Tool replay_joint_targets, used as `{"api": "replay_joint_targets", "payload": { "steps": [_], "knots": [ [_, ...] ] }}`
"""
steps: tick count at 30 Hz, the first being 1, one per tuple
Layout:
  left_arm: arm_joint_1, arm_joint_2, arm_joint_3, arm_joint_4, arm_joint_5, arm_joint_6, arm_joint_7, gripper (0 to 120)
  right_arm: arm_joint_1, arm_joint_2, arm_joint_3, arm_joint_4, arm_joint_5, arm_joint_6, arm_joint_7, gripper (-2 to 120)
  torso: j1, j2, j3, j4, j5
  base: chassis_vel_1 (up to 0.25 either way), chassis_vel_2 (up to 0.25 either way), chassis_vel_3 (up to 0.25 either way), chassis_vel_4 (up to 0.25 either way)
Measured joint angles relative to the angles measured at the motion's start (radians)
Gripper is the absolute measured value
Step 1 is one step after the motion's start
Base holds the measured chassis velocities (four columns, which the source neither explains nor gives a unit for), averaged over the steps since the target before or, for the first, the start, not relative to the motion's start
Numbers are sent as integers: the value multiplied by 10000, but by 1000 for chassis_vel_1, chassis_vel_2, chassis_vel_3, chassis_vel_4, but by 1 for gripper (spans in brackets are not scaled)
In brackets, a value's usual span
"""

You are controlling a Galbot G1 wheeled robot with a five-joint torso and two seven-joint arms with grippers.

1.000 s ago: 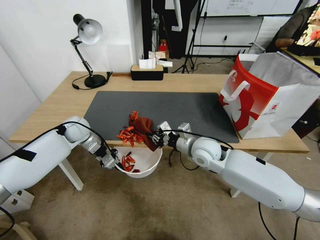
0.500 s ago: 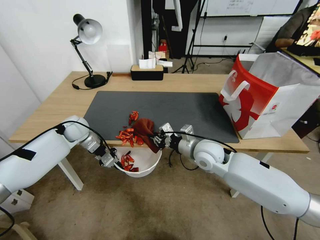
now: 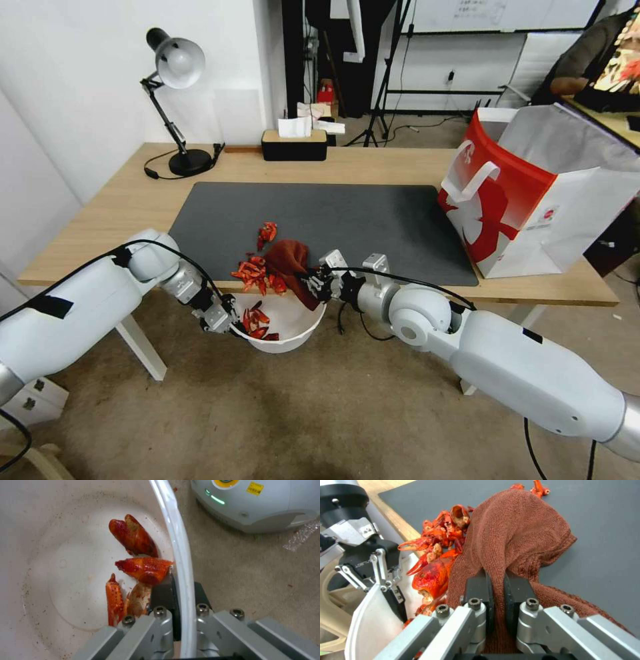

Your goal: Sweep shrimp from table into container with towel, then put container into takeout bag.

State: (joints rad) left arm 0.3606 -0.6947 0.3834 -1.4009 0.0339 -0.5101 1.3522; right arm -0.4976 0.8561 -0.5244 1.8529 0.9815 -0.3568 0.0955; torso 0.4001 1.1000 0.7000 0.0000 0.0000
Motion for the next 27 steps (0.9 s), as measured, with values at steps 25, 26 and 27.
{"api": "replay_joint_targets", "payload": {
  "steps": [25,26,27],
  "knots": [
    [32,120,-2,-104,-23,-2,-4,0,-262,-155,186,321,-8,6,30,5,-1,0,0,0,0,0,0,0,0],
    [32,130,-7,-106,-28,-3,-4,0,-281,-176,201,360,-8,6,33,5,0,0,0,-1,0,0,0,0,0],
    [31,141,-9,-108,-31,-3,-4,0,-297,-190,215,385,-8,6,36,5,0,0,0,0,-1,0,0,0,0]
  ]
}}
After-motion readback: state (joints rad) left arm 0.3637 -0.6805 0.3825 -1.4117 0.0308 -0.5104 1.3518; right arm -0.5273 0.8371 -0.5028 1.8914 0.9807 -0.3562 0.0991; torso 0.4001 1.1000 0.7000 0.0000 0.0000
